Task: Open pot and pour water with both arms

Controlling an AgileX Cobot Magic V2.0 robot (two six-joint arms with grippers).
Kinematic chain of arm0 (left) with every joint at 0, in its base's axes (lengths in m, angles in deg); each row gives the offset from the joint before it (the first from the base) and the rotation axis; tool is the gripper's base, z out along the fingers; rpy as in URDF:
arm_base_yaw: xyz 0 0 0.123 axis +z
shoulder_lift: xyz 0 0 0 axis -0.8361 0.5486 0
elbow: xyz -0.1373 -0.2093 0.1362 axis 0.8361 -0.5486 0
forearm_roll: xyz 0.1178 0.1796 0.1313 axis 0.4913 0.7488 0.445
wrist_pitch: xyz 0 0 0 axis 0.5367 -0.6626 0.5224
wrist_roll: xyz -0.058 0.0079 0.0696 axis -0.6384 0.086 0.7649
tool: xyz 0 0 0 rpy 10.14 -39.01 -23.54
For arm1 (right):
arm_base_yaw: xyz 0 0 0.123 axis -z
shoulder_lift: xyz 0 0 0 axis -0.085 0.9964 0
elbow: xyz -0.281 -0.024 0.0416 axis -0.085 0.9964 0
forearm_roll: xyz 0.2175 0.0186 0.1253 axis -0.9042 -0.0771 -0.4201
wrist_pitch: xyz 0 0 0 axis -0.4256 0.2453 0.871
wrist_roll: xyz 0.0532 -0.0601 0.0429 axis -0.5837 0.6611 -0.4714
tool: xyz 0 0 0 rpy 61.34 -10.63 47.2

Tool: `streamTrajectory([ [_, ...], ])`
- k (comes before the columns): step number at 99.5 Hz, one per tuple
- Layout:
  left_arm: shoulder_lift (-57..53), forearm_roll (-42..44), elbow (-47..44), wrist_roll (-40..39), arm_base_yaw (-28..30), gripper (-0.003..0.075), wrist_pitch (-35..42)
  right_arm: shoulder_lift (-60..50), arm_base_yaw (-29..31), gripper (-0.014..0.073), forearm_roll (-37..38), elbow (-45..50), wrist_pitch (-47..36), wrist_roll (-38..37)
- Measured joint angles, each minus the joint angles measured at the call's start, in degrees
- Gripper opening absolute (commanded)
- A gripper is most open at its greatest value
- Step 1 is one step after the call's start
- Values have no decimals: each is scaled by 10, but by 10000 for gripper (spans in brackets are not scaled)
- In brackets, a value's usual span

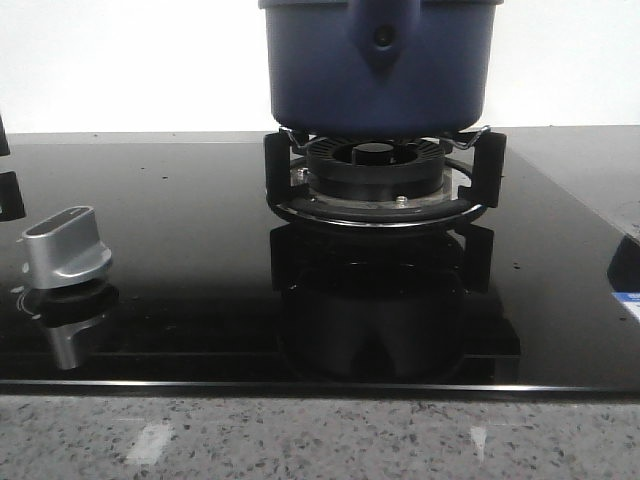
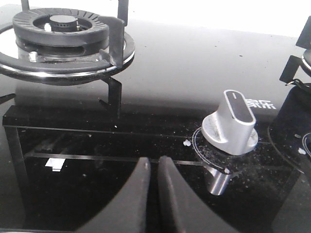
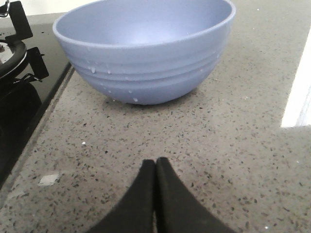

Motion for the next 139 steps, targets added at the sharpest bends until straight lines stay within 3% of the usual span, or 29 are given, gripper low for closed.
streamTrajectory([
  [100, 0, 0, 0, 0, 1, -20, 0, 0, 0, -70, 0, 0, 0, 0],
  [139, 0, -11, 0, 0, 1, -20, 33, 0, 0, -69, 176, 0, -57, 0],
])
